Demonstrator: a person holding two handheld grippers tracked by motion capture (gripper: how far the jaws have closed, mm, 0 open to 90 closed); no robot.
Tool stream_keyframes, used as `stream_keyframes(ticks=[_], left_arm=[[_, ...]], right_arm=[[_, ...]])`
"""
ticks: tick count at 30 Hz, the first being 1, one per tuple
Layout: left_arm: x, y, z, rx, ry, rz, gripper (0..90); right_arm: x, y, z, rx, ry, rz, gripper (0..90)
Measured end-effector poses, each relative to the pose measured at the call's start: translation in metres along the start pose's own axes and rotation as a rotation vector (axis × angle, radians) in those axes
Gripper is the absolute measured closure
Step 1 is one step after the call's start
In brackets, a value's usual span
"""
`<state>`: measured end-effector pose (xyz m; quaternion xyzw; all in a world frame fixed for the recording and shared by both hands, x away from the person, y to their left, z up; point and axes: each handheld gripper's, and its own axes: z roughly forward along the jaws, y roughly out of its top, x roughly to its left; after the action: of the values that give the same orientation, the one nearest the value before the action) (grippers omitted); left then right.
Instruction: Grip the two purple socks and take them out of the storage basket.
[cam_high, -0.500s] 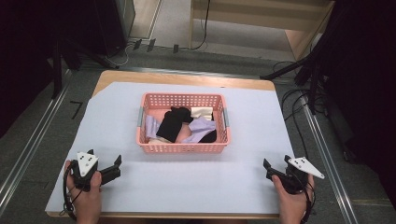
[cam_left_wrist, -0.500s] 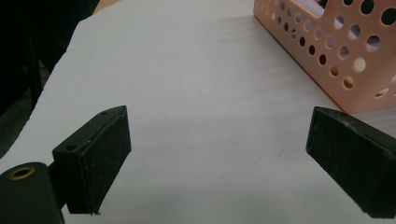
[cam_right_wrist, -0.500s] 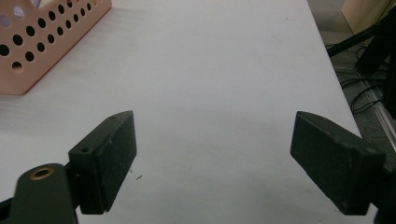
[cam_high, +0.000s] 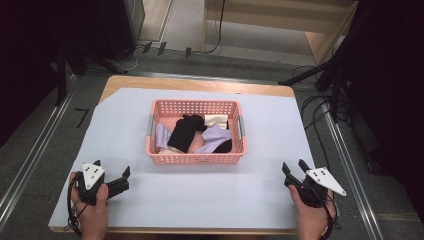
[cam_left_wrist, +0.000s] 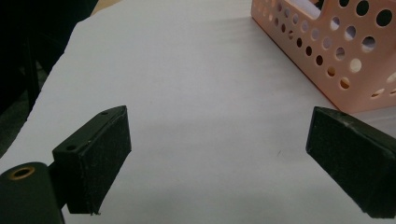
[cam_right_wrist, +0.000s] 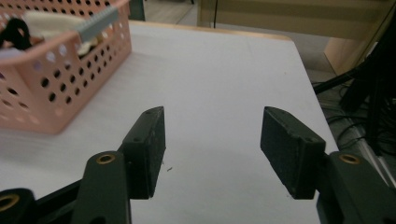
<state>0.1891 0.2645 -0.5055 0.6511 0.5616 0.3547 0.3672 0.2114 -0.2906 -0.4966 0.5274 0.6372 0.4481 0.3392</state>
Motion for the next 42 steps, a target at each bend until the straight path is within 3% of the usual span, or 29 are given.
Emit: stream_keyframes(ticks=[6,16,26,42], left_arm=[[0.0,0.0,0.0,0.0,-0.001,-0.003,7.5],[0.0,0.0,0.0,0.006,0.0,-0.002,7.5],[0.0,0.0,0.0,0.004,-0.001,-0.002,7.5],[0.0,0.0,0.0,0.003,-0.004,-0.004,7.5]], right_arm=[[0.008,0.014,-0.002,-0.035,0.031,0.026,45.0],[0.029,0.041,0.005,-0.029,0.092,-0.027,47.4],[0.044,0.057,0.016,0.018,0.135,-0.005,50.9],[0.073,0.083,0.038,0.053,0.161,-0.053,57.3]])
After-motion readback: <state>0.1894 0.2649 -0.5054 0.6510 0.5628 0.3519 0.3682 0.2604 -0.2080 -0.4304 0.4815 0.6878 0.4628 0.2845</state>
